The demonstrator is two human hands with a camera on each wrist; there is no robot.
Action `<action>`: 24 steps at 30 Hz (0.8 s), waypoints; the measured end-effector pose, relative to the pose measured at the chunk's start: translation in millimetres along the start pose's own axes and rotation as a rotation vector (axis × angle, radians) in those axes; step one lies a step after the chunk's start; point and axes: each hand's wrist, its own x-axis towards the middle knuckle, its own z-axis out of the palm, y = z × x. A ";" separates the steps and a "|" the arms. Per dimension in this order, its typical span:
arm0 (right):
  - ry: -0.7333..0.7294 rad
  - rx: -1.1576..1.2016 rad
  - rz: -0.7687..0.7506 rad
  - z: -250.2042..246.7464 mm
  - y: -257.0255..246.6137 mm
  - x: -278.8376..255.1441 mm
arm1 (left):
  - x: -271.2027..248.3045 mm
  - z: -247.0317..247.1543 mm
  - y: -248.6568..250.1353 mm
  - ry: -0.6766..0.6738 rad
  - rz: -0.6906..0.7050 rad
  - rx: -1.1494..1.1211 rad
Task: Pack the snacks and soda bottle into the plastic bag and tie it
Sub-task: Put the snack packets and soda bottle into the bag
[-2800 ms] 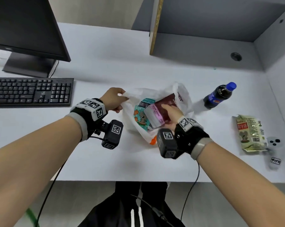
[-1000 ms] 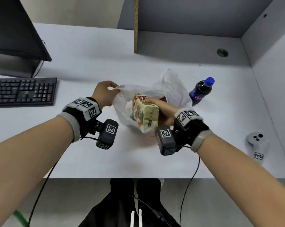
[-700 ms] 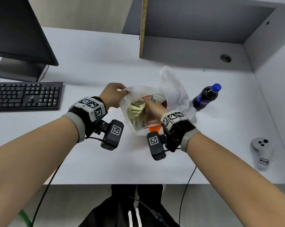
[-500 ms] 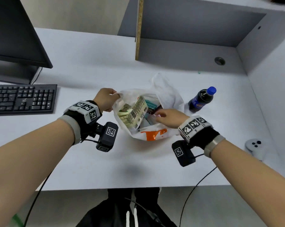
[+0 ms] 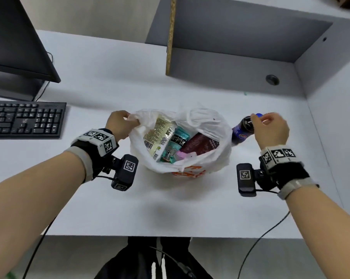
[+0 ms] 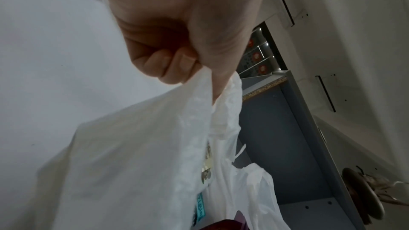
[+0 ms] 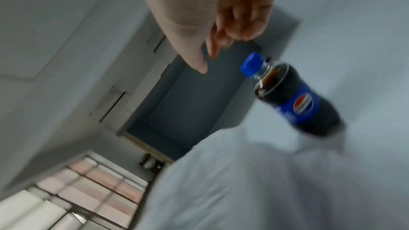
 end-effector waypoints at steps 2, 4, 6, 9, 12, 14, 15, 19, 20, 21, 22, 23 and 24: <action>0.056 0.021 0.033 5.5 10.9 11.0 | -3.7 5.7 -2.9 -0.010 -0.014 0.010; -0.112 -0.076 0.062 17.2 19.5 22.0 | -6.1 9.0 -5.1 0.008 -0.029 0.001; -0.144 -0.122 0.060 26.4 25.1 31.6 | -8.0 10.7 -6.9 0.032 -0.023 -0.028; -0.077 -0.056 0.030 29.4 27.8 37.4 | -12.1 11.9 -6.3 0.066 0.018 -0.033; -0.023 0.091 -0.024 20.8 28.4 32.5 | -14.8 10.3 -3.2 0.099 0.090 -0.092; 0.080 0.196 -0.139 4.4 17.5 24.1 | -16.7 8.2 -0.7 0.105 0.127 -0.150; 0.109 0.255 -0.221 -6.7 8.0 18.6 | -17.2 7.2 0.2 0.103 0.138 -0.175; 0.015 0.555 -0.485 -51.4 -42.4 -11.1 | -18.5 2.7 2.7 0.089 0.160 -0.276; -0.061 0.609 -0.517 -55.4 -55.2 -18.0 | -18.5 1.5 3.1 0.099 0.153 -0.305; -0.142 0.646 -0.531 -55.0 -66.8 -25.3 | -18.3 0.6 3.5 0.109 0.136 -0.332; -0.215 0.675 -0.524 -49.9 -76.1 -32.4 | -18.0 -0.6 3.9 0.118 0.116 -0.358; -0.278 0.696 -0.508 -41.5 -83.8 -40.3 | -17.8 -2.2 4.4 0.120 0.100 -0.383; -0.330 0.697 -0.489 -29.8 -89.4 -48.0 | -17.3 -4.4 4.4 0.115 0.095 -0.408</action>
